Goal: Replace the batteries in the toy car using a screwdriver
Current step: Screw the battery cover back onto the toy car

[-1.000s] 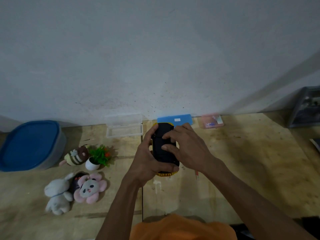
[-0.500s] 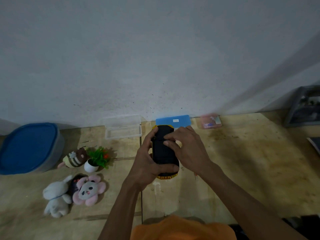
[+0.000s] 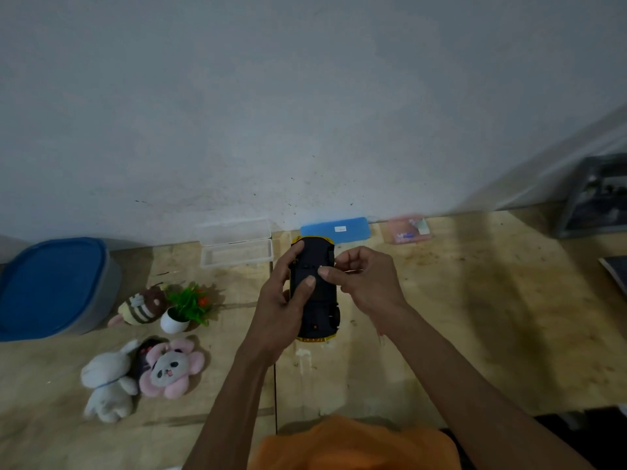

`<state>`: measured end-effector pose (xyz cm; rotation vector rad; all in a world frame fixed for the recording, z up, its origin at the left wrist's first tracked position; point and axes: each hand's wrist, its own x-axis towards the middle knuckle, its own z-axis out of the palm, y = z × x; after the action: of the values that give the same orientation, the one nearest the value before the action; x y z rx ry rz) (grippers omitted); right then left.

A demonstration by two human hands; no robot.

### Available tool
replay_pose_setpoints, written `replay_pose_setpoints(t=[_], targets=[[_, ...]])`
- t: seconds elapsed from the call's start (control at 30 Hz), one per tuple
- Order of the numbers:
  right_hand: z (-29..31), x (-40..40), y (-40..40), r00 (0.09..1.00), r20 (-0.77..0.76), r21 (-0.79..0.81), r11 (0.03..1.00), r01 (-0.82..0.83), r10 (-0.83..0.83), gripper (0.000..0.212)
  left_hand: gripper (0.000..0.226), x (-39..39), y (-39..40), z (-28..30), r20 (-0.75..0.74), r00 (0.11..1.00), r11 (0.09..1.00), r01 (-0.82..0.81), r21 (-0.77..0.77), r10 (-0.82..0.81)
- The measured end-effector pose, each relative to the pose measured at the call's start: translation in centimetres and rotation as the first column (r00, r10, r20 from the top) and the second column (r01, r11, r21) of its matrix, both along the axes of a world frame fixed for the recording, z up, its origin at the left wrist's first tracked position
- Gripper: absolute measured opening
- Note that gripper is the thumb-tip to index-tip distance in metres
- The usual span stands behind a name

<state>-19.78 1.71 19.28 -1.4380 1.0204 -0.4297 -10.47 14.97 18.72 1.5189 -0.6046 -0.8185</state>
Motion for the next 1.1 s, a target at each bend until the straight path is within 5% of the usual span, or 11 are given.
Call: replay_pose_setpoints(t=[0.17,0.27,0.33,0.47,0.77,0.93,1.1], targets=[[-3.1,-0.8,-2.7,0.996,0.007,0.067,0.994,0.086,-0.086,0.022,0.05,-0.2,-0.4,-1.3,-0.09,0.994,0.997,-0.057,0.053,0.062],[-8.1,-1.9,-5.0,0.962,-0.194,-0.145,0.976,0.165,-0.192,0.013,0.051,-0.5,-0.5,-2.4,-0.092,0.992,0.991,-0.074,0.11,0.085],[-11.7,-2.8,-6.0,0.925,-0.34,-0.223,0.97,0.096,-0.17,0.005,0.051,-0.9,-0.5,-3.2,-0.087,0.992,0.986,-0.073,0.148,0.087],[-17.0,-4.4,-6.1,0.845,-0.531,-0.215,0.975,-0.059,-0.066,0.027,0.052,-2.1,-0.7,-4.3,-0.093,0.991,0.974,-0.074,0.214,0.095],[-19.5,-4.2,-6.2,0.809,-0.587,-0.172,0.979,-0.105,-0.017,0.022,0.052,-2.9,-0.5,-4.2,-0.057,0.991,0.966,-0.101,0.236,0.118],[-14.7,-3.4,-6.6,0.894,-0.448,-0.214,0.973,-0.091,-0.016,0.026,0.054,-2.5,-0.6,-3.4,-0.042,0.992,0.975,-0.106,0.194,0.116],[-3.9,-2.2,-5.8,0.992,0.067,-0.175,0.977,0.119,-0.109,0.042,0.053,-2.2,-1.3,-2.2,-0.04,0.994,0.985,-0.097,0.144,0.104]])
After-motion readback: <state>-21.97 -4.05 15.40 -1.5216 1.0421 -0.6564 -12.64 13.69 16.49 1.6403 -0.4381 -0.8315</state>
